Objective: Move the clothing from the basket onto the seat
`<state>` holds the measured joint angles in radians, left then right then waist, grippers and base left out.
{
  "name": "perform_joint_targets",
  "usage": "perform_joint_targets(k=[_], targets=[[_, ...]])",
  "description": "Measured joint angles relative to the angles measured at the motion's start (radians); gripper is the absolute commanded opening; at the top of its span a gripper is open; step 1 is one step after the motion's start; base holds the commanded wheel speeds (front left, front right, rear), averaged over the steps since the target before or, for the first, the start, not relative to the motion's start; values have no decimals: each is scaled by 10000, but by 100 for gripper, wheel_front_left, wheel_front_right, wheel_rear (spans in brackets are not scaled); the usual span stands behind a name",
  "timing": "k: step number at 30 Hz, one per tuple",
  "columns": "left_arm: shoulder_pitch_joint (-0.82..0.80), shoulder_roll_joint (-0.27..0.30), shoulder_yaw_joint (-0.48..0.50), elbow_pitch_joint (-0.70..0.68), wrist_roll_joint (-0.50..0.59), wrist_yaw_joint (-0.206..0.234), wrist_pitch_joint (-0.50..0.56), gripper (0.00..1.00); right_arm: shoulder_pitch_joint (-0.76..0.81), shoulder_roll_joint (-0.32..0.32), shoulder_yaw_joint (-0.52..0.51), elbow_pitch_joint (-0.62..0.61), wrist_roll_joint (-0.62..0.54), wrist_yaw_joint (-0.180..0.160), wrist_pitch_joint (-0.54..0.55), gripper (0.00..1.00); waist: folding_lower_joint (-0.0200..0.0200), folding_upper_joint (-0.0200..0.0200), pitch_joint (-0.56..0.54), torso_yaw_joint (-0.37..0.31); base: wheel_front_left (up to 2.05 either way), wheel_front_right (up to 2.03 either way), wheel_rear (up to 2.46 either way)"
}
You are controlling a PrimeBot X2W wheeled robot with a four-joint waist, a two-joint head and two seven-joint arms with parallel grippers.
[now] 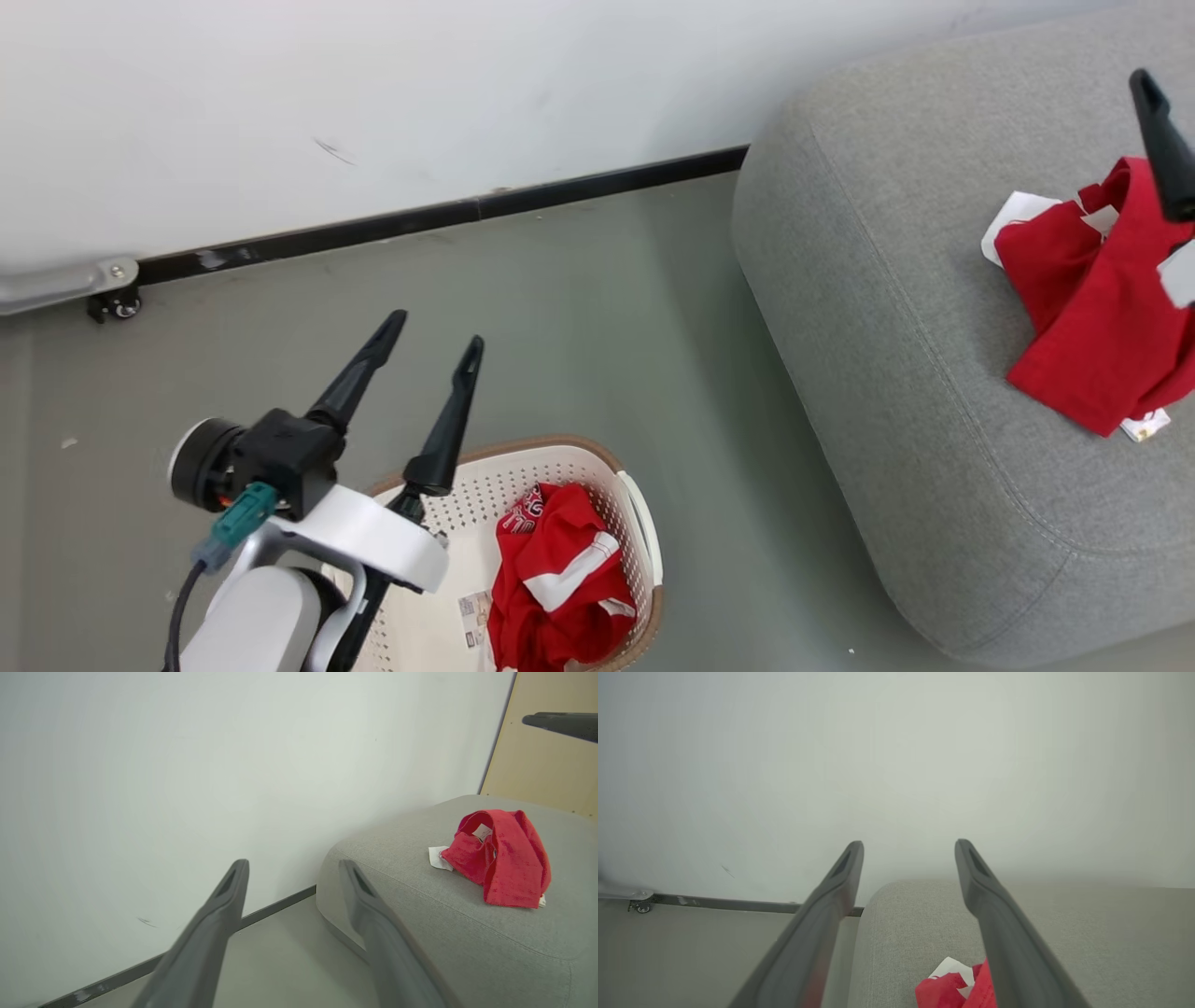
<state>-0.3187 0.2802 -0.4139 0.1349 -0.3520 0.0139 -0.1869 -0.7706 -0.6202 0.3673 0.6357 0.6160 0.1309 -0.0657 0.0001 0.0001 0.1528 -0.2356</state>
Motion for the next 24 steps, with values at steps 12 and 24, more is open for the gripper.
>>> perform_joint_targets(k=[12, 24], targets=[[512, 180, 652, 278, -236, 487, -121, 100, 1150, 299, 98, -606, 138, 0, -1034, 100, 0, 0, -509, 647, 0, 0, 0], [1056, 159, 1074, 504, -518, 830, -301, 100, 2340, 591, -12, -1515, 251, 0, -1764, 100, -1, 0, -919, 1308, 0, 0, 0]])
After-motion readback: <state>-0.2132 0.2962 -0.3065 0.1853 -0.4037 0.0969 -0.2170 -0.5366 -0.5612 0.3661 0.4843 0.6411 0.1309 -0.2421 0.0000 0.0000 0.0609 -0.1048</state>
